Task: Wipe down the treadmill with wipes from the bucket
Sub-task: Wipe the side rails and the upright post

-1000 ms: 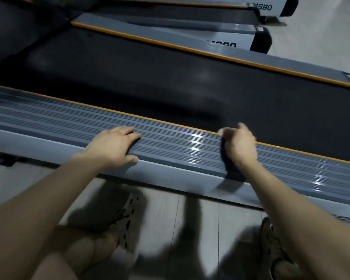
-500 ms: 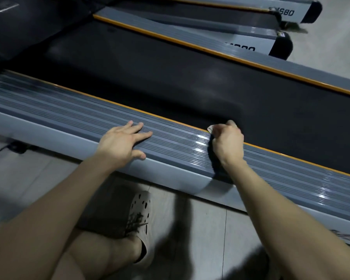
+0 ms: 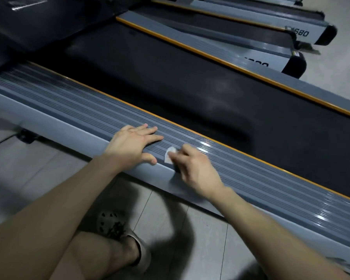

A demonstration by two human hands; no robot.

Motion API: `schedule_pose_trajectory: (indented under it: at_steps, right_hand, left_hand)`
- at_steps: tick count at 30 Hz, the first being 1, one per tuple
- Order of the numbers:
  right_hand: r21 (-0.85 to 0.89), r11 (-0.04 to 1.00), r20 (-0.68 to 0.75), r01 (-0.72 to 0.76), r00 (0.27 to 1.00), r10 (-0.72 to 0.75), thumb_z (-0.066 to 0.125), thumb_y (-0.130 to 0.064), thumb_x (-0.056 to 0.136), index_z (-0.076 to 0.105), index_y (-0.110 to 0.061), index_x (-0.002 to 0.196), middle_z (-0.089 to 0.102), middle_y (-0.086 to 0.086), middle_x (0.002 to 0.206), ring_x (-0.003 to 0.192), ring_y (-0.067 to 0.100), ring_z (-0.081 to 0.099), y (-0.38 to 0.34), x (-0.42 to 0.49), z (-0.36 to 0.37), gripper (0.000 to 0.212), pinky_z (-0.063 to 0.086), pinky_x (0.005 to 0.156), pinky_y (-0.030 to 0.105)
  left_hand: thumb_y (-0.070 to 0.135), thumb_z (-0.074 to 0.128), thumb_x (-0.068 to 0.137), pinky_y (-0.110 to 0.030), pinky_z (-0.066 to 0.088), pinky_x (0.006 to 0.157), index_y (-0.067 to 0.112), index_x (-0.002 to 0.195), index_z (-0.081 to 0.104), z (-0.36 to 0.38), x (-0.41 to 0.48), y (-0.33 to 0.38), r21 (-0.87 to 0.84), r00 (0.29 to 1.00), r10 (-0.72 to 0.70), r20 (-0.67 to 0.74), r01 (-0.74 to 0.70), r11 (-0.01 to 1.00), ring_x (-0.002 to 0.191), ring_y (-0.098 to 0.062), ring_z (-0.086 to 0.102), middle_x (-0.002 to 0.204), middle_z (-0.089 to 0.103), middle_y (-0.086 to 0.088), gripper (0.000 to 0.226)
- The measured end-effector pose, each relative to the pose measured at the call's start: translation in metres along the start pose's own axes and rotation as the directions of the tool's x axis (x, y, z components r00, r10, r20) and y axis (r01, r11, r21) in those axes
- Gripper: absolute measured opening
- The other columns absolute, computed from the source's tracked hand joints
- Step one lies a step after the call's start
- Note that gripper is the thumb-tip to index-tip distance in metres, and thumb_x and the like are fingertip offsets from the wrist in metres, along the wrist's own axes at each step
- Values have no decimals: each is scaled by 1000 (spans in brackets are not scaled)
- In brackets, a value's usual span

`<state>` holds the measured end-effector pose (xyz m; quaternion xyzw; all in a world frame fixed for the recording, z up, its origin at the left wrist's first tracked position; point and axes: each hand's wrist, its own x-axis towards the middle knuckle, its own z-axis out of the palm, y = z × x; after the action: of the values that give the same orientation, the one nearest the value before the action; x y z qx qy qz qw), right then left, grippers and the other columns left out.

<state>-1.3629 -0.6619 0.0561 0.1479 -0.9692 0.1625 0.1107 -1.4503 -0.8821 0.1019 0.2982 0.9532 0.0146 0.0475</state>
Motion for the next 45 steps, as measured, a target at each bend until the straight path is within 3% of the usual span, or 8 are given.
schedule_pose_trajectory:
  at_steps: [5, 10, 15, 20, 24, 29, 33, 45]
  right_hand:
    - [66, 851, -202, -521, 829, 522, 56, -4, 94, 73, -18, 99, 48, 4, 99, 86, 32, 58, 40, 35, -11, 23, 32, 68, 31]
    - [55, 981, 90, 186, 977, -191, 65, -18, 99, 70, -23, 121, 44, -5, 101, 87, 18, 50, -18, 38, 5, 23, 39, 70, 34]
    - [100, 873, -235, -478, 841, 488, 57, -13, 98, 78, -29, 110, 45, 0, 97, 87, 34, 60, 38, 67, 1, 29, 40, 73, 31]
    - [42, 968, 33, 247, 968, -249, 57, -22, 107, 71, -23, 126, 50, 0, 101, 87, 20, 53, -16, 56, 10, 24, 38, 70, 33]
    - [147, 902, -236, -406, 871, 431, 56, -18, 105, 79, -24, 118, 46, -3, 97, 90, 30, 61, 20, 95, 11, 27, 33, 73, 27]
    - [65, 952, 48, 298, 952, -302, 59, -22, 104, 70, -24, 120, 47, -3, 101, 85, 18, 50, -39, 84, 22, 20, 40, 68, 34]
    - [108, 947, -219, -303, 922, 320, 53, -19, 105, 74, -22, 108, 43, 1, 97, 83, 27, 56, -6, 120, 22, 22, 44, 68, 35]
    - [41, 998, -99, -45, 994, 48, 60, -12, 98, 71, -21, 111, 45, -1, 101, 84, 24, 54, -53, 130, 29, 19, 34, 69, 31]
  left_hand:
    - [75, 75, 79, -44, 25, 127, 45, 160, 41, -8, 6, 2, -17, 1000, 5, 6, -5, 1000, 157, -17, 29, 171, 34, 14, 92]
    - [63, 86, 73, -43, 32, 123, 37, 162, 40, -25, 9, -16, -49, 998, -28, 54, 31, 998, 152, -21, 37, 166, 40, 7, 104]
    - [75, 80, 74, -51, 27, 126, 38, 163, 37, -29, -4, -59, -21, 981, -185, 64, 187, 982, 158, -27, 28, 172, 31, 0, 106]
    - [82, 74, 75, -51, 23, 126, 43, 162, 36, -24, -9, -73, -27, 975, -223, 7, 223, 974, 160, -26, 25, 174, 28, 3, 103]
    - [78, 75, 78, -50, 19, 127, 41, 163, 35, -19, -8, -71, -22, 975, -223, 0, 223, 975, 162, -24, 20, 175, 26, 3, 101]
    - [79, 77, 73, -50, 23, 123, 41, 160, 40, -21, -6, -71, -12, 973, -228, -19, 228, 974, 158, -25, 26, 172, 31, 3, 102]
    - [73, 81, 75, -51, 22, 125, 38, 161, 39, -20, -4, -69, -21, 972, -235, -7, 235, 972, 159, -26, 25, 173, 30, 2, 102]
    - [74, 77, 78, -44, 12, 130, 39, 166, 29, -13, -15, -85, -85, 972, -233, -42, 229, 970, 163, -19, 14, 177, 20, 5, 106]
